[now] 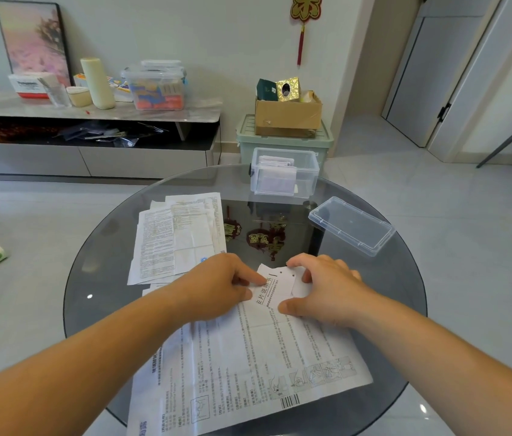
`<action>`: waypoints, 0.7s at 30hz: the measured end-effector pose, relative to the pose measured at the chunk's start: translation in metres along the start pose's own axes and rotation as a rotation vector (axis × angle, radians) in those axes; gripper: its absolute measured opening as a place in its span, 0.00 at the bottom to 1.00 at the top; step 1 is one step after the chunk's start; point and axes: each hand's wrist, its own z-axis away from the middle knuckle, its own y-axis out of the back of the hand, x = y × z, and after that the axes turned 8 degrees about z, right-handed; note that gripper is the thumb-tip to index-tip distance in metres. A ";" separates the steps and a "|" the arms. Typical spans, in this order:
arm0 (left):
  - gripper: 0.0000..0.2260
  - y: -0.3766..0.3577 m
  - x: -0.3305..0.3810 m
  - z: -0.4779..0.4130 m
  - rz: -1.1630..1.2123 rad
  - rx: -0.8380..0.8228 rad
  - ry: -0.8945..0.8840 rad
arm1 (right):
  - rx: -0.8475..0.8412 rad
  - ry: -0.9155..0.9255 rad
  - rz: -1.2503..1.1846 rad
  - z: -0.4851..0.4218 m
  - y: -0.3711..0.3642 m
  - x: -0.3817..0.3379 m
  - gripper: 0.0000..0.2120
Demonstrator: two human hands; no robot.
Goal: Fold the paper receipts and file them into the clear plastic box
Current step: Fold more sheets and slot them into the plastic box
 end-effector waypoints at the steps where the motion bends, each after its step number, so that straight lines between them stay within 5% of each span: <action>1: 0.14 0.000 0.000 0.000 -0.003 0.004 0.000 | 0.002 0.004 0.001 0.000 0.000 0.000 0.34; 8: 0.09 -0.007 -0.002 -0.002 -0.078 0.115 -0.063 | -0.002 0.063 0.064 0.000 0.003 -0.003 0.33; 14: 0.23 -0.007 0.003 -0.004 -0.165 0.050 -0.027 | -0.025 0.084 0.046 -0.007 0.007 -0.009 0.34; 21: 0.24 -0.004 0.007 0.000 -0.160 0.024 -0.026 | -0.061 0.120 -0.041 -0.008 0.011 -0.009 0.31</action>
